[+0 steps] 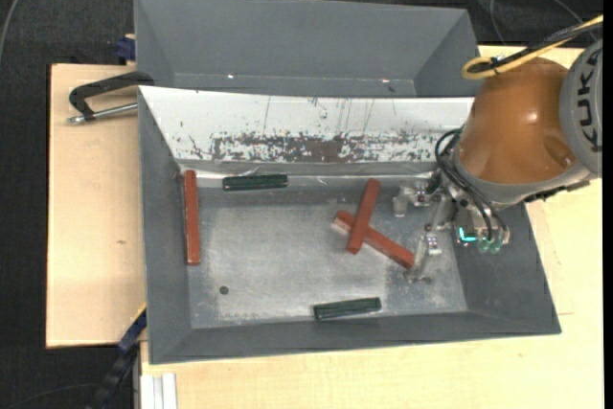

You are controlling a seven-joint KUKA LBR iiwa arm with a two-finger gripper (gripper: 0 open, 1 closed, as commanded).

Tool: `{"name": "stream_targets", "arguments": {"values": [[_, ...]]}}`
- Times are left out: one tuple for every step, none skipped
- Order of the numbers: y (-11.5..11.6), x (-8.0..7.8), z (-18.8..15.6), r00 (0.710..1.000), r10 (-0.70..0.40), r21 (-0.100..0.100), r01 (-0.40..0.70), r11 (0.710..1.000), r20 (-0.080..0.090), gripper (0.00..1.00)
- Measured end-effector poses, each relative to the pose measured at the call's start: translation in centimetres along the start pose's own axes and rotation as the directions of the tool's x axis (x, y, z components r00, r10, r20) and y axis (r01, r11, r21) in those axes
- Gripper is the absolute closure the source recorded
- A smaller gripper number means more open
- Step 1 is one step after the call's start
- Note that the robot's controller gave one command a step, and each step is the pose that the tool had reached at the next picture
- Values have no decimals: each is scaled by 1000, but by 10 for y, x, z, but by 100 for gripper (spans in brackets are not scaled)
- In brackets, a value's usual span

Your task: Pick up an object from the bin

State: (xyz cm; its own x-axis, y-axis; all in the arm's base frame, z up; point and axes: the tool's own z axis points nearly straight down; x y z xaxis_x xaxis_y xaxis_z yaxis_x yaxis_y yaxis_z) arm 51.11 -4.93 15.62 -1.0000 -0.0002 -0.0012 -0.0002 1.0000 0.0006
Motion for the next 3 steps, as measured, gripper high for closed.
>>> {"name": "stream_targets", "arguments": {"values": [[-5,-3,86,985,172,0,-172,985,-1,0],[22,-1,55,953,304,-3,-304,953,5,0],[13,7,56,848,529,0,-529,848,-1,0]]}}
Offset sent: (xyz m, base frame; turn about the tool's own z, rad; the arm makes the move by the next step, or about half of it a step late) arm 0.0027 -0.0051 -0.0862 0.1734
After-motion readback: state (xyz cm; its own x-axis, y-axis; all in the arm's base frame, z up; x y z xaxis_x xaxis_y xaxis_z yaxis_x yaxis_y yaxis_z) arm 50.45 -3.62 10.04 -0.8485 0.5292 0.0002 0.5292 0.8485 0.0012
